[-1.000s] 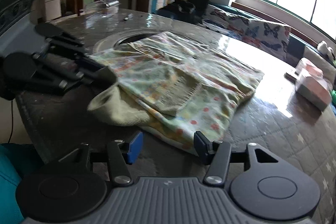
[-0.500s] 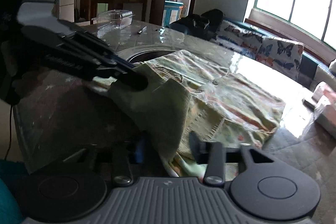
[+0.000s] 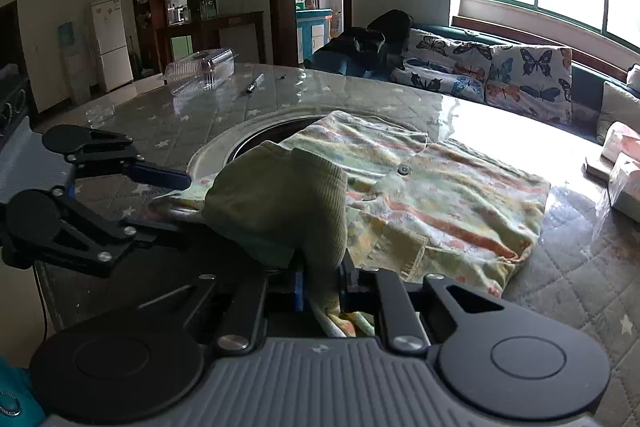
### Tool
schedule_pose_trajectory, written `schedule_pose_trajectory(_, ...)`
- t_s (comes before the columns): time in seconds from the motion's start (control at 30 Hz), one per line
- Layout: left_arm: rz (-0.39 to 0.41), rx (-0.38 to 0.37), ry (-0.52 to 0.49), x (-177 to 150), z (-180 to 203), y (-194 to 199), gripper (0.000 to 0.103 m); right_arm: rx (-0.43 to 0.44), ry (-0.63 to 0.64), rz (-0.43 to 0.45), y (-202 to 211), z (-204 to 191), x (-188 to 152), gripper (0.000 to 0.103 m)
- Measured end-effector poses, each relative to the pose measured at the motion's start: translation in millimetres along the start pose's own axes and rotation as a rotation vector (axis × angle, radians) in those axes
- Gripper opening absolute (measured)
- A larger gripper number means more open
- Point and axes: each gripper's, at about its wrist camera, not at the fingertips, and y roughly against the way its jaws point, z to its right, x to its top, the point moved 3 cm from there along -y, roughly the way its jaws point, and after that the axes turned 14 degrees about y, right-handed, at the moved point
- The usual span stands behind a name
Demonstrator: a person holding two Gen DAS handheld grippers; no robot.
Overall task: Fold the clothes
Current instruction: 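Grasp the hem band with both grippers and lift it, then fold the held hem over toward the collar with both grippers and lower it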
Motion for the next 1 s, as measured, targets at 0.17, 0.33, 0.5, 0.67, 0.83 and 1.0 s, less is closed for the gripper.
schedule_pose_trajectory(0.17,0.012,0.035,-0.09,-7,-3,-5,0.05,-0.014,-0.013,0.007,1,1,0,0.012)
schedule_pose_trajectory(0.33,0.018,0.041,-0.128,-12,-8,-5,0.014,-0.021,-0.029,0.025,5,1,-2,0.009)
schedule_pose_trajectory(0.5,0.03,0.002,-0.083,-9,-4,21,0.007,-0.029,-0.017,0.071,22,-5,1,0.008)
schedule_pose_trajectory(0.67,0.039,-0.05,-0.046,-6,6,57,0.006,0.015,-0.003,0.105,62,-13,3,0.008)
schedule_pose_trajectory(0.83,0.049,-0.101,-0.008,-2,16,93,0.006,0.076,0.02,0.124,110,-34,1,0.008)
schedule_pose_trajectory(1.0,0.05,-0.12,0.036,8,14,103,0.006,0.059,0.04,0.122,108,-28,12,0.007)
